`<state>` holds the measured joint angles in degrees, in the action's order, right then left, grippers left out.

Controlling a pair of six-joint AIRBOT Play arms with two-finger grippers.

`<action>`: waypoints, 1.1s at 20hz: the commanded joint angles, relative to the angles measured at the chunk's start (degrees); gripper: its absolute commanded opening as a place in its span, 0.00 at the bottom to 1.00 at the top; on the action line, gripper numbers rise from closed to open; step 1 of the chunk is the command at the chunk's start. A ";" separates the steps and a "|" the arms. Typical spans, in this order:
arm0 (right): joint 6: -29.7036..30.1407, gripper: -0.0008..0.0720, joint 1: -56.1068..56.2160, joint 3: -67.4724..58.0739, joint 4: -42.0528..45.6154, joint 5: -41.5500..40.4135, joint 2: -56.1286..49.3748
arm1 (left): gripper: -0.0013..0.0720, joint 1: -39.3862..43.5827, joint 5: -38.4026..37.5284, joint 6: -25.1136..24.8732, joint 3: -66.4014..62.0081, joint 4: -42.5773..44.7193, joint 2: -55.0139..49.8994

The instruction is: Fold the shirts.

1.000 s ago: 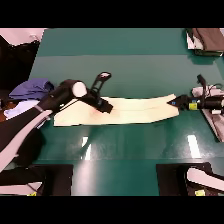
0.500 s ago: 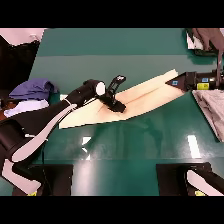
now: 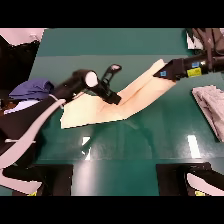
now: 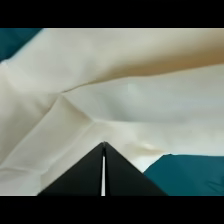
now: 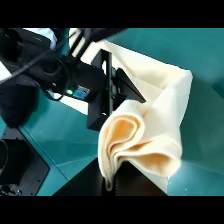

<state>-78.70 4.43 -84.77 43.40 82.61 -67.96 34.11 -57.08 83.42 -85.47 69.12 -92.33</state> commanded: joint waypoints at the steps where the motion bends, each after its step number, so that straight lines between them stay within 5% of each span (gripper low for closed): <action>1: -4.09 0.03 7.63 -8.59 3.32 -1.05 -5.27 | 0.05 -3.91 -2.84 -1.33 -0.11 4.90 7.67; 7: -6.38 0.03 22.84 -21.94 3.39 -10.36 -19.47 | 0.05 -19.30 -14.23 -1.68 -0.11 17.00 22.62; 12: -8.52 0.03 33.16 -30.69 8.50 -18.05 -32.68 | 0.05 -31.04 -16.63 -2.91 -0.11 19.47 30.88; 21: -8.66 0.03 40.28 -32.61 9.11 -22.99 -46.27 | 0.05 -34.27 -17.29 -2.86 0.07 18.12 32.02; 22: -8.02 0.17 40.89 -32.61 8.98 -24.50 -46.75 | 0.05 -34.27 -17.33 -2.84 0.07 17.68 31.98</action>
<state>-87.33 43.46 -117.05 52.27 61.60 -112.09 0.27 -74.17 80.58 -85.43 87.77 -60.49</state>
